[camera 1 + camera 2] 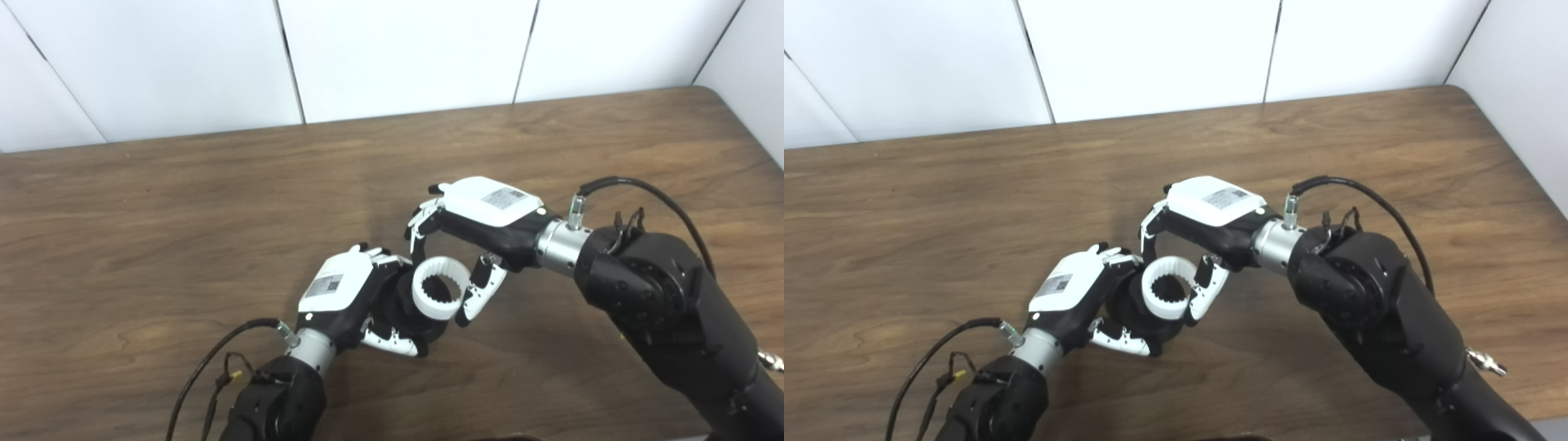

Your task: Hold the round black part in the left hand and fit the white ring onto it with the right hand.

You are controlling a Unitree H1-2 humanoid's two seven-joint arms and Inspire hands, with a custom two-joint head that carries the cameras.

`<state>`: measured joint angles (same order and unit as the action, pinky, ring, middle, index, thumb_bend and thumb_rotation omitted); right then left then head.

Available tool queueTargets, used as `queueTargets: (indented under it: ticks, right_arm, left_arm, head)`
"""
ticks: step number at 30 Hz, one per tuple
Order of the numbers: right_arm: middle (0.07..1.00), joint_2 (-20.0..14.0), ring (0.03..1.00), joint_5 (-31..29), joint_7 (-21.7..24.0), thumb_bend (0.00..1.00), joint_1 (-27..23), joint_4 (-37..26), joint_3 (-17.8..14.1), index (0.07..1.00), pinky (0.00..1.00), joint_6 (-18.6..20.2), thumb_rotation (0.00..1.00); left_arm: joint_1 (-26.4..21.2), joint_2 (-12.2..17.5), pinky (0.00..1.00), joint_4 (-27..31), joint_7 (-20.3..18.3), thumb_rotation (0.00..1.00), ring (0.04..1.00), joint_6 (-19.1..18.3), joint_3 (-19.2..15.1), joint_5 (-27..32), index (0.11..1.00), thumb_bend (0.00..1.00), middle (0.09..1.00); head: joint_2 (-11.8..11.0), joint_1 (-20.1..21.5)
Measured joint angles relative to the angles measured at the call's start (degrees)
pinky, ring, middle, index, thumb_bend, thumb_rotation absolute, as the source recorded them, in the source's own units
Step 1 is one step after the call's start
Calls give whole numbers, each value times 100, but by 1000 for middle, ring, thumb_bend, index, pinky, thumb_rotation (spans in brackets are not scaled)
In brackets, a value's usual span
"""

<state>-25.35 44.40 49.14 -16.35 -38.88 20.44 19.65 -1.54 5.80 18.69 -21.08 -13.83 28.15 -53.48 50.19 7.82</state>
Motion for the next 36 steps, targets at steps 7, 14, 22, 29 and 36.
queueTargets:
  ticks: [7, 14, 22, 29, 36]
  right_arm:
    - [794, 112, 887, 18, -313, 525, 121, 178, -18, 483, 1000, -210, 137]
    - [796, 252, 891, 73, -429, 525, 138, 346, -11, 483, 1000, -249, 137]
    - [786, 306, 887, 119, -421, 525, 138, 340, 4, 482, 1000, -255, 137]
    - [782, 331, 882, 141, -405, 525, 132, 331, 49, 482, 1000, -259, 134]
    - [784, 441, 889, 184, -386, 525, 131, 332, 87, 482, 1000, -259, 133]
  left_arm:
    - [2, -16, 1000, -1, -8, 57, 912, -16, 4, -3, 479, 525, 791]
    - [2, -23, 1000, -1, -6, 57, 913, -27, 15, -6, 479, 525, 791]
    - [2, -38, 1000, -1, 2, 58, 910, -67, 45, -23, 479, 525, 794]
    - [1, -57, 1000, -1, 18, 59, 913, -89, 78, -64, 480, 525, 794]
    - [-2, -103, 1000, -1, -15, 59, 915, -119, 89, -105, 479, 525, 793]
  head:
    - [-9, -9]
    - [-18, -44]
    - [-9, -79]
    - [17, -158]
    - [61, -211]
